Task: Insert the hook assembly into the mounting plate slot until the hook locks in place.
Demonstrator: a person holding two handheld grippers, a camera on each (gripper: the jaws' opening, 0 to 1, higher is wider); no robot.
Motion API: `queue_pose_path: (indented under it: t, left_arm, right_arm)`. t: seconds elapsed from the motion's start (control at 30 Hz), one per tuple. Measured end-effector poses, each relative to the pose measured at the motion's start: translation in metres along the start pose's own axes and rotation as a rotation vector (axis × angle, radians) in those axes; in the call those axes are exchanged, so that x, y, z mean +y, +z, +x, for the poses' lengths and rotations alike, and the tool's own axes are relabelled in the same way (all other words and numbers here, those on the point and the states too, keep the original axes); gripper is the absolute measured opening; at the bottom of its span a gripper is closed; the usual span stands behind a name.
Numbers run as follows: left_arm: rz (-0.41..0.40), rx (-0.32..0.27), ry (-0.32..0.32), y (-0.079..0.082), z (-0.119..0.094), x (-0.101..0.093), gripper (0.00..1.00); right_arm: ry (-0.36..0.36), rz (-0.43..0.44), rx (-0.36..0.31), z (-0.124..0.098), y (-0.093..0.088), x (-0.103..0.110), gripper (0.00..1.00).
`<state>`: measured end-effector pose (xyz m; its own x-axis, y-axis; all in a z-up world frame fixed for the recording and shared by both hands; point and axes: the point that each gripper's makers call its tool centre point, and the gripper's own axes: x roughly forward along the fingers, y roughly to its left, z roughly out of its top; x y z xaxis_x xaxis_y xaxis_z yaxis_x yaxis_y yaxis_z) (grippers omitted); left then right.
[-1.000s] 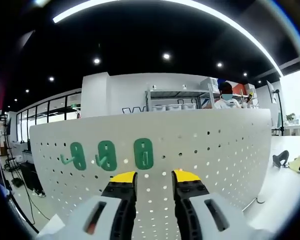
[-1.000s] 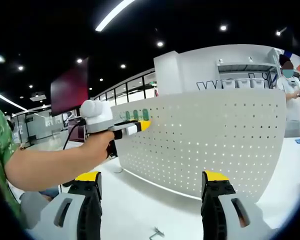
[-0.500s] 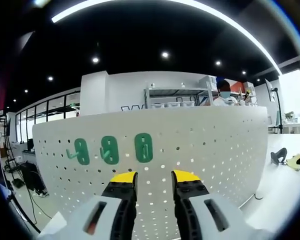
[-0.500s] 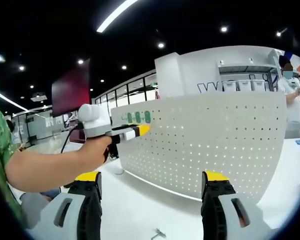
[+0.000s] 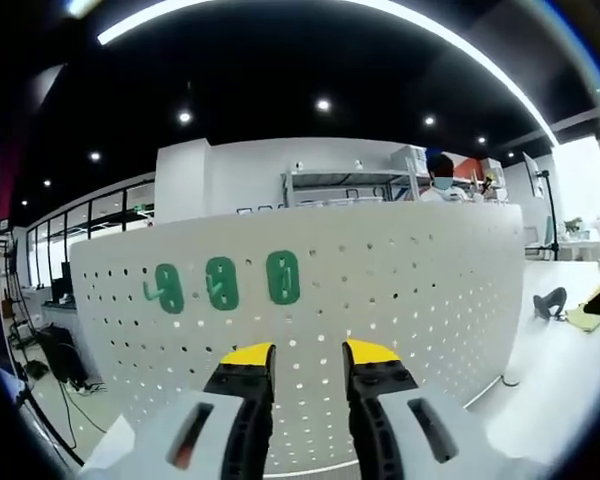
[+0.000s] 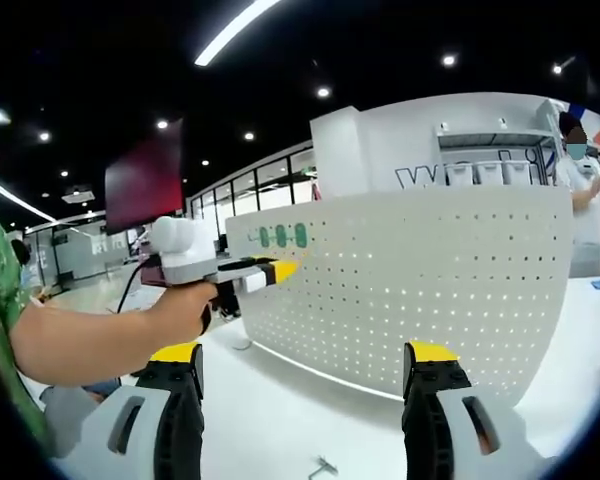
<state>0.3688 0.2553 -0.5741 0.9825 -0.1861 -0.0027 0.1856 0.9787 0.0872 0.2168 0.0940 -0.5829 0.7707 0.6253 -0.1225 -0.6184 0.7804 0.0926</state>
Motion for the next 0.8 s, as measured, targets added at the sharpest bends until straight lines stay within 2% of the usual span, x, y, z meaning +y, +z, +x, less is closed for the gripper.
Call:
queue_pose_path:
  t: [0.63,0.8]
  left_arm:
    - [0.001,0.048,-0.064,-0.028,-0.034,-0.021,0.28]
    - [-0.015,0.072,-0.110,-0.039,-0.048,-0.028,0.29]
  right_arm:
    - [-0.007,-0.001,0.001,-0.007,-0.003,0.006,0.83]
    - [-0.004,-0.001,0.003,-0.010,-0.005,0.009,0.83]
